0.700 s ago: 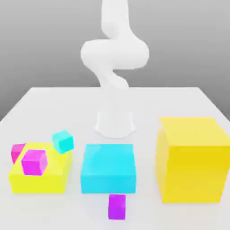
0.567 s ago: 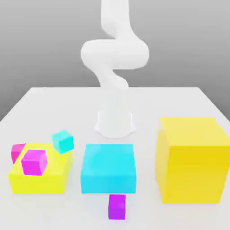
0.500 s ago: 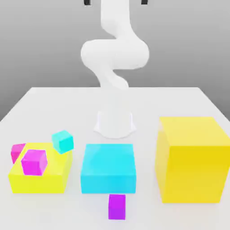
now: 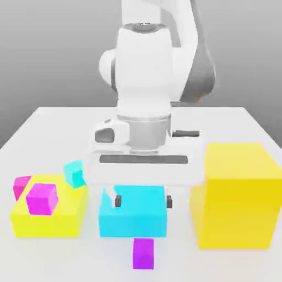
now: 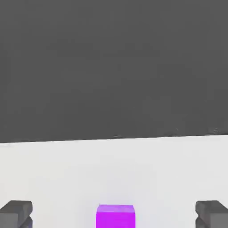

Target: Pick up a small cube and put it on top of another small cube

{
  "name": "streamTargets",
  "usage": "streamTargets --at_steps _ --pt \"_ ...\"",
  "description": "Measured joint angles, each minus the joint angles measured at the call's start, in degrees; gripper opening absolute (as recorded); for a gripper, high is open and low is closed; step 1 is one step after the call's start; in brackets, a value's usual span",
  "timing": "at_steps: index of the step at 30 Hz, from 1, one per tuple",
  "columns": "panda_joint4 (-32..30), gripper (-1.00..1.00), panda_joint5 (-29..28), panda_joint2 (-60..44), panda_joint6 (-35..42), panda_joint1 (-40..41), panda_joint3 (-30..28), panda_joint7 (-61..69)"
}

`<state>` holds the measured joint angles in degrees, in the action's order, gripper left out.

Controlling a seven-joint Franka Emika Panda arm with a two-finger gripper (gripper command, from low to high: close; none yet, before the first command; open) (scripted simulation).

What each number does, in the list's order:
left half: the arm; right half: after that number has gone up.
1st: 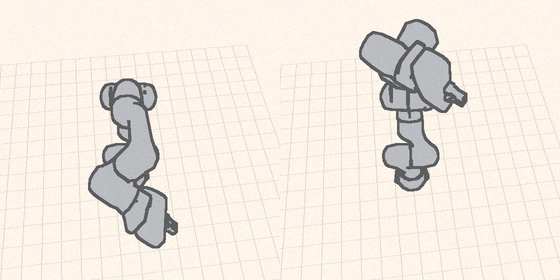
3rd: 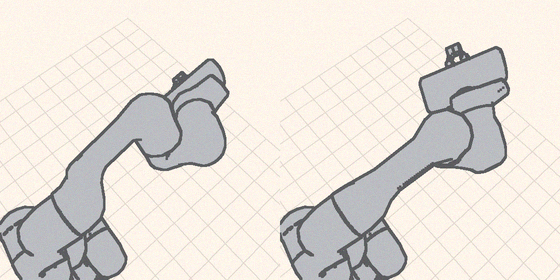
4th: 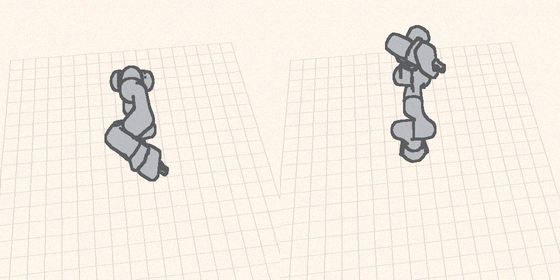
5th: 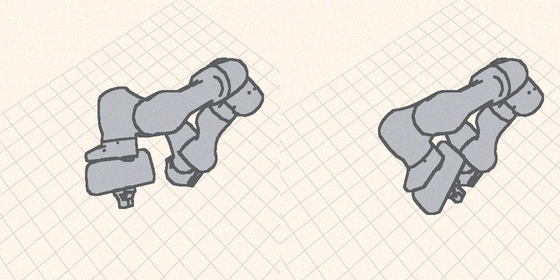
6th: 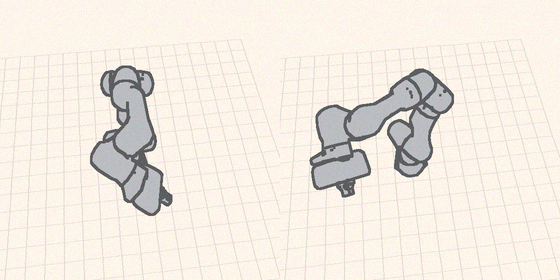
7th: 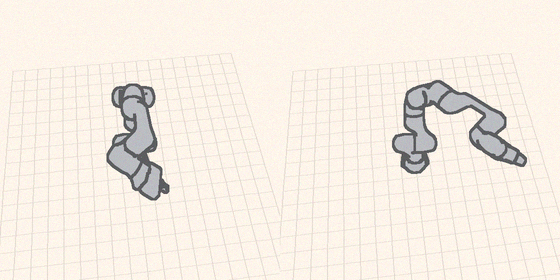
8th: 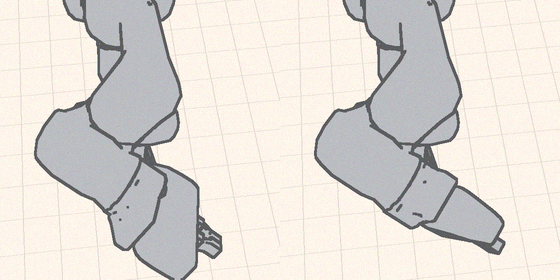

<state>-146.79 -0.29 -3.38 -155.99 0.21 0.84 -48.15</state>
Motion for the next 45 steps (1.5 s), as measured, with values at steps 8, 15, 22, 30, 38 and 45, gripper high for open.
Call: streamTargets --at_steps 8,15,22,30,38,45 --pt "-0.3 0.0 -0.4 -16.6 -11.1 -0.3 -0.4 -0.6" --pt "0.2 -1.0 -0.6 -19.1 -13.0 -0.4 -0.4 -0.8" --pt "-2.4 -1.0 -0.2 -7.4 -4.0 0.3 -0.3 -1.1" --pt "-9.7 -1.0 -1.6 9.2 5.3 9.0 -4.4 -11.5" --pt "-17.4 -1.0 -4.2 25.9 14.2 19.0 -7.1 -23.5" --pt "-23.8 -1.0 -5.3 38.7 20.5 29.0 -7.9 -32.6"
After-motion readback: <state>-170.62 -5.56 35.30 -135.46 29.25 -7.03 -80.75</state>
